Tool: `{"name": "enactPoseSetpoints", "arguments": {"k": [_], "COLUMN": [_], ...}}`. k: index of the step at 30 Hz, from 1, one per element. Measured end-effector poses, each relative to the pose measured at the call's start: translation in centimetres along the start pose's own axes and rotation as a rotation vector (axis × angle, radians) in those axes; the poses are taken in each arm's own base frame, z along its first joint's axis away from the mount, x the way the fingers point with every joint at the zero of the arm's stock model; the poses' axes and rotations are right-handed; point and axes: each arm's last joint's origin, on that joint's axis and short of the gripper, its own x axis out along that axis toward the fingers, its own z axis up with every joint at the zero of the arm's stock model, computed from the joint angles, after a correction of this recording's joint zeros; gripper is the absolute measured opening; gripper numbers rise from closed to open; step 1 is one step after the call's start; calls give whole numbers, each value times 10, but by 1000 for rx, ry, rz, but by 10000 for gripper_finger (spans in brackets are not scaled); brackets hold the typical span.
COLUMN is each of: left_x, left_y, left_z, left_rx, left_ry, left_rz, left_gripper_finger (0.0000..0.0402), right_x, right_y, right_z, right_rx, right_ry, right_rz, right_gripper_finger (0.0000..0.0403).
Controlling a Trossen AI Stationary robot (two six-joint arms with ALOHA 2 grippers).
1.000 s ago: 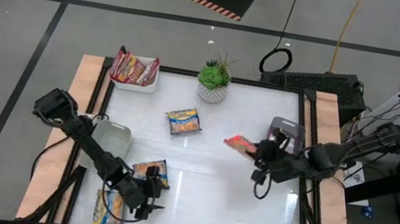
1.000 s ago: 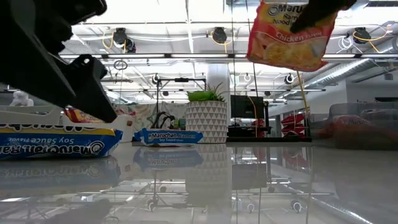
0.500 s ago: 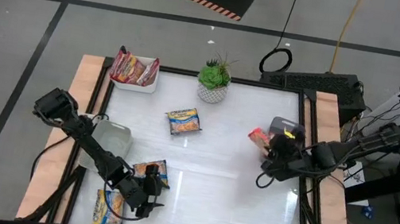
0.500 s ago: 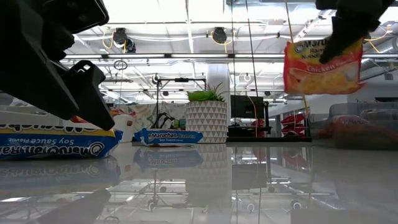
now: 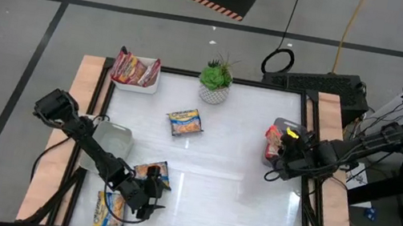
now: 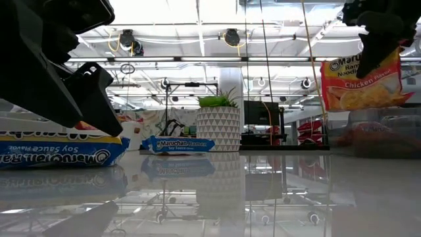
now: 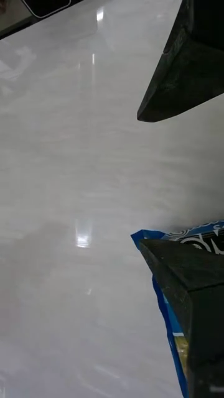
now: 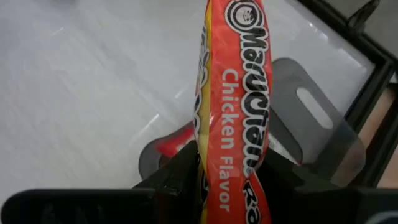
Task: Sort Maruchan noodles
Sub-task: Put the orange noodle pack into the black bin
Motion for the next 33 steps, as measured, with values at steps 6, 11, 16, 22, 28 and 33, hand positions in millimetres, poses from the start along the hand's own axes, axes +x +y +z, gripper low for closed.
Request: {"name": "enactPoseSetpoints", "arguments": {"k": [6, 11, 16, 22, 28, 33], "left_x": [0, 0, 0, 0, 0, 0], "left_y": [1, 1, 1, 1, 0, 0], "left_z": [0, 0, 0, 0, 2, 2], "left_rx": [26, 27, 21, 10, 9, 16], "left_ry": [0, 1, 0, -1, -14, -15], "left_rz": [3, 3, 3, 3, -4, -5], "left_gripper_finger": [326, 326, 326, 326, 326, 326], "right_x": [1, 0, 3, 16, 20, 19], "right_y": [1, -3, -4, -1, 3, 2], "right_z": [-2, -5, -8, -18, -20, -19], "right_rx": [-16, -39, -91, -169, -228, -226], "right_ry": [62, 136, 155, 191, 194, 192], "right_rz": [1, -13, -21, -13, 26, 30], "right_gripper_finger": [105, 105, 105, 110, 133, 159]}}
